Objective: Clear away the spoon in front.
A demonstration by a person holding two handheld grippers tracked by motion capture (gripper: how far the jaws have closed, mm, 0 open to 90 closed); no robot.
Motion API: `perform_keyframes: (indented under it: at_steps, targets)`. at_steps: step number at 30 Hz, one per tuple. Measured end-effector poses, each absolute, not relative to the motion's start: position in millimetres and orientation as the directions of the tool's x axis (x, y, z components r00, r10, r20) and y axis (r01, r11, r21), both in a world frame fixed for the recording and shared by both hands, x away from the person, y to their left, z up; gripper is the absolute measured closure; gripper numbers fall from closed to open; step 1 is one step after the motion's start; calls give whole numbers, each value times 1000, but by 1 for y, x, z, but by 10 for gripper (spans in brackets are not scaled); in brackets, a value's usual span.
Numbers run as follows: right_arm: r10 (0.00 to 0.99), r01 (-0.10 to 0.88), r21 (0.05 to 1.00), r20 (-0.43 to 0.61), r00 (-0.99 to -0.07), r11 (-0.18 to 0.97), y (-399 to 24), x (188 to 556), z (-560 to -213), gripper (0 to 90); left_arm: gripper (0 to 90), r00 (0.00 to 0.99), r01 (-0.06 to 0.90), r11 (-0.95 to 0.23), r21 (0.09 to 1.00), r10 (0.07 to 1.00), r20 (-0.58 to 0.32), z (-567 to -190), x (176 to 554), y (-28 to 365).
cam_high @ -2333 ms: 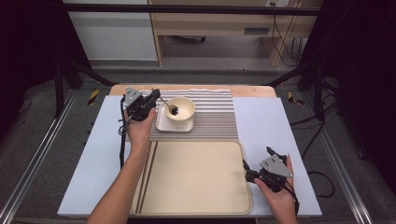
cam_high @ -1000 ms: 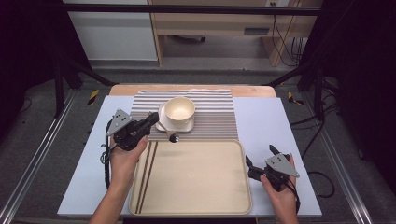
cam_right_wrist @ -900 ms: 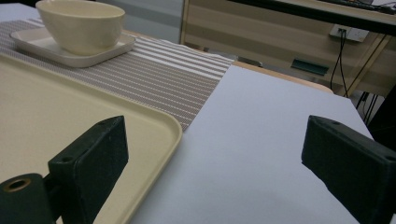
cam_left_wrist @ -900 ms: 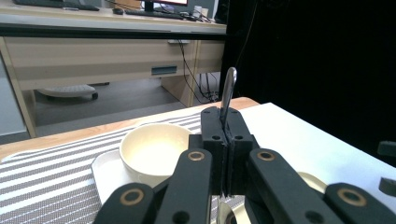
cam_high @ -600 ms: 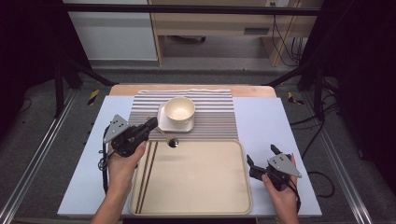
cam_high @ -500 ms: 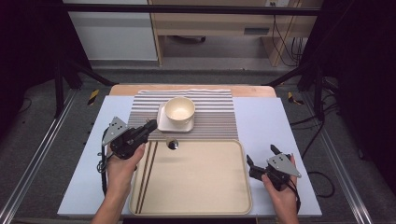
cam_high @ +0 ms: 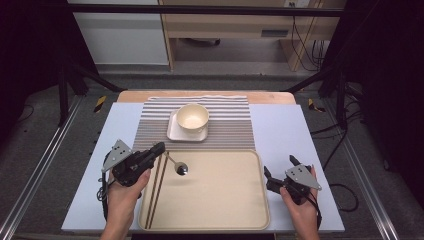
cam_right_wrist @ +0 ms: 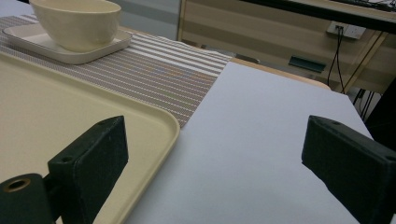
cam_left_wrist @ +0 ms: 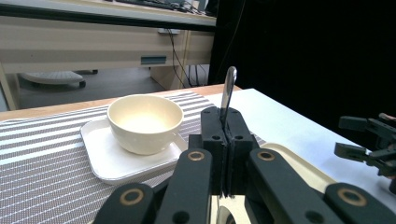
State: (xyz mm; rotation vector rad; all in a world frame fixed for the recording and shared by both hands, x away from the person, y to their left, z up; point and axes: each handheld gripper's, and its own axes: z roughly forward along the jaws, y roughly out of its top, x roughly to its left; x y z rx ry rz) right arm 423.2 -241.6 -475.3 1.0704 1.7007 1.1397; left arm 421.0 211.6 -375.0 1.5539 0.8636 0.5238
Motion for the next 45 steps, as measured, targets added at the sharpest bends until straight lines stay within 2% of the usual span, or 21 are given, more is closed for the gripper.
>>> perform_keyframes:
  at_steps: [28, 45]
  targets:
    - [938, 207, 950, -165, -303, 234, -243, 423, -475, 73, 890, 633, 298, -16, 954, 751, -185, -396, 383, 232]
    - [939, 208, 948, -173, -298, 240, -241, 422, -475, 73, 888, 638, 348, -70, 935, 748, -181, -402, 362, 248]
